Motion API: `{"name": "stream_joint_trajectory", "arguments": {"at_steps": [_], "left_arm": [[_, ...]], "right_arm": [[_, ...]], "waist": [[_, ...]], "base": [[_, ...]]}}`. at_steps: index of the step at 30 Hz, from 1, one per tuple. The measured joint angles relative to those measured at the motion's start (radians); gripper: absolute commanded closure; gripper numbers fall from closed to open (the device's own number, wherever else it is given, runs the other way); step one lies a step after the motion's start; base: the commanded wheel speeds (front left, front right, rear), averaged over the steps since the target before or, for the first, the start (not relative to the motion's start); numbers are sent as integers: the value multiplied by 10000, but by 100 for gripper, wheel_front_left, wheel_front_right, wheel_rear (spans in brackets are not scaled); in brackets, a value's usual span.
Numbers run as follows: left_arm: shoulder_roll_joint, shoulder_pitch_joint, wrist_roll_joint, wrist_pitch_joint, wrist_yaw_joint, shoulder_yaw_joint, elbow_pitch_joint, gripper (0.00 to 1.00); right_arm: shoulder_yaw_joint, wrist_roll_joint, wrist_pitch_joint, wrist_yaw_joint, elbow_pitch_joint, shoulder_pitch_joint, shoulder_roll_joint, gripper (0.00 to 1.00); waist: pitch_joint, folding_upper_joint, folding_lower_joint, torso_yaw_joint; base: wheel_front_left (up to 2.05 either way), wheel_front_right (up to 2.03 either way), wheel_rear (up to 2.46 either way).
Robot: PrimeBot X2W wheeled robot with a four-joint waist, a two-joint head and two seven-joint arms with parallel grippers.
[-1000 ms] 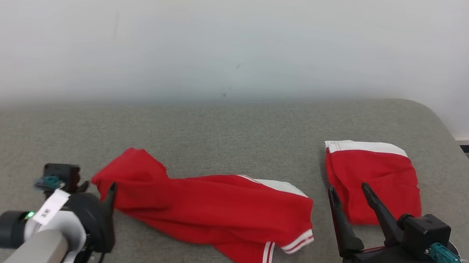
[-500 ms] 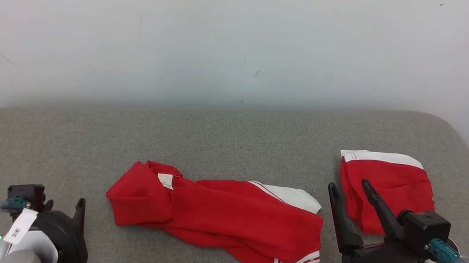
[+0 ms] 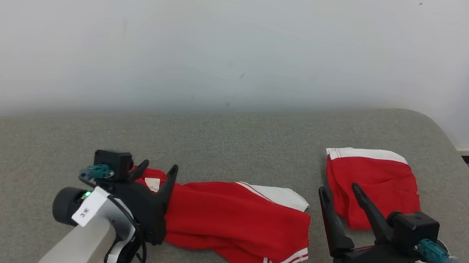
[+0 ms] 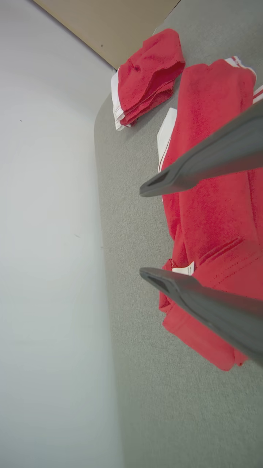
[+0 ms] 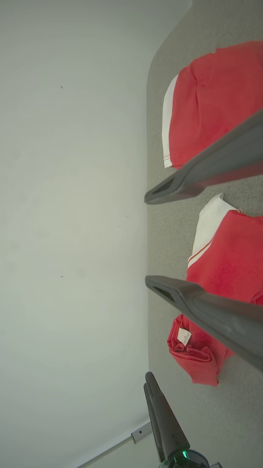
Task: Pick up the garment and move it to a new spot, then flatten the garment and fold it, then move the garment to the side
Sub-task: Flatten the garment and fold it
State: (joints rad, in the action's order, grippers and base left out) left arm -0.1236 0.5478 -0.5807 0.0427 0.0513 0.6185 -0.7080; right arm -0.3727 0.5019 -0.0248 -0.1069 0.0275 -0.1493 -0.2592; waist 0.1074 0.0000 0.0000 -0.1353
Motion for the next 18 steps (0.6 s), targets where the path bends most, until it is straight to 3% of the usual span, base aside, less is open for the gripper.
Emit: {"name": "stream_joint_trajectory", "arguments": {"at_steps": [7,10,18], "left_arm": [[282,360,407,-1122,-142,769,-518,0],[224,588,761,-1743,178,991,-968,0],[-318,1183,1411,-3083,468,1310,-1935,0]], "right_arm": [[-180,-2,161,0,-38,-3,35,0],[-247,-2,174,2,-67,-4,38,0],[-378,-4,259,2,-222,-2,56,0]], "waist": [[-114,1,1,-493],[-207,0,0,-747],[-628,0,0,-1434]], "base": [[0,0,0],[0,0,0],[0,0,0]]}}
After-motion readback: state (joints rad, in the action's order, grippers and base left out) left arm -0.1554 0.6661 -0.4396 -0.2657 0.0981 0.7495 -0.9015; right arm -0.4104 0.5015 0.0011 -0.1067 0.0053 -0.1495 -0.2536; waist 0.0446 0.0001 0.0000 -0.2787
